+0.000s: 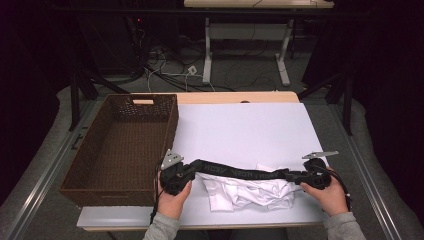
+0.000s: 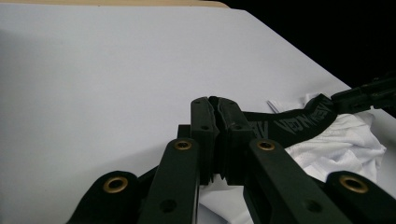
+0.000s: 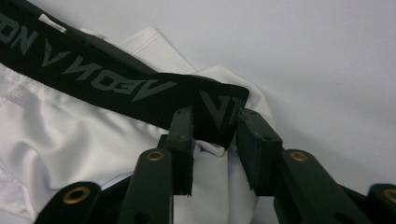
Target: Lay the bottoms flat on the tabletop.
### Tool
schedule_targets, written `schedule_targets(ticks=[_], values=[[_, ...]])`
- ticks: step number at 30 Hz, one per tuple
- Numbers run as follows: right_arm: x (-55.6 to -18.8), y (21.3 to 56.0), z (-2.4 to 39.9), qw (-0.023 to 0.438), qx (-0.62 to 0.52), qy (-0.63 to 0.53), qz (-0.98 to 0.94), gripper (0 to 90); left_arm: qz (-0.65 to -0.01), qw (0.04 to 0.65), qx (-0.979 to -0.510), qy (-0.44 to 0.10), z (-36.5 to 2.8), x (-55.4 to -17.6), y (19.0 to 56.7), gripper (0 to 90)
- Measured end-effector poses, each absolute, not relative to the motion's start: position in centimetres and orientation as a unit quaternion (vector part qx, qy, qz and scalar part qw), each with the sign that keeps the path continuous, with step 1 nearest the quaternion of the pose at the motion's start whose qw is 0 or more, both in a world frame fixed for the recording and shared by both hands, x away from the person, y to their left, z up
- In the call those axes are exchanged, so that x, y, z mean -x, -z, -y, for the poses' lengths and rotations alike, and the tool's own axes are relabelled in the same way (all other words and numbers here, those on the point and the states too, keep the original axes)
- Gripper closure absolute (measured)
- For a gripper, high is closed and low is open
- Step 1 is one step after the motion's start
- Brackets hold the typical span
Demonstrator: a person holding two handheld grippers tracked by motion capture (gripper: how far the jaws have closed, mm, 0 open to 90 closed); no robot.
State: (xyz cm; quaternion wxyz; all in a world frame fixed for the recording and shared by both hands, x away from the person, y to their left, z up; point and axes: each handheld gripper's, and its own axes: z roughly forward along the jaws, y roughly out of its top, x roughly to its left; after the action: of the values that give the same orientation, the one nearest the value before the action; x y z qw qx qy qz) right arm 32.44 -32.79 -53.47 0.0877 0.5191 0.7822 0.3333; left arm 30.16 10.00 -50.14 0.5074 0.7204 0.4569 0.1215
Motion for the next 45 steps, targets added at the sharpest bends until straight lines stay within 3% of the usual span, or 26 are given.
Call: schedule_targets(ticks=[5,22,29,38,45], values=[[-32.2,53.3,32.7,0.094,-0.503,-0.337,-0.79,79.3,-0.458,0.507,-0.72,-0.122,-10.0,-30.2,50.2,86.2],[-33.0,54.9,33.5,0.048,-0.541,-0.352,-0.762,73.9,-0.459,0.503,-0.723,-0.121,-10.0,-30.3,50.4,86.2],[-33.0,54.5,33.2,0.055,-0.532,-0.35,-0.769,85.9,-0.459,0.502,-0.723,-0.121,-9.9,-30.3,50.5,86.2],[-32.5,53.8,32.7,0.075,-0.513,-0.348,-0.781,87.1,-0.459,0.504,-0.721,-0.122,-10.0,-30.3,50.4,86.3],[-32.2,52.0,33.3,0.118,-0.5,-0.377,-0.77,87.3,-0.459,0.506,-0.72,-0.123,-9.9,-30.4,50.0,86.2]])
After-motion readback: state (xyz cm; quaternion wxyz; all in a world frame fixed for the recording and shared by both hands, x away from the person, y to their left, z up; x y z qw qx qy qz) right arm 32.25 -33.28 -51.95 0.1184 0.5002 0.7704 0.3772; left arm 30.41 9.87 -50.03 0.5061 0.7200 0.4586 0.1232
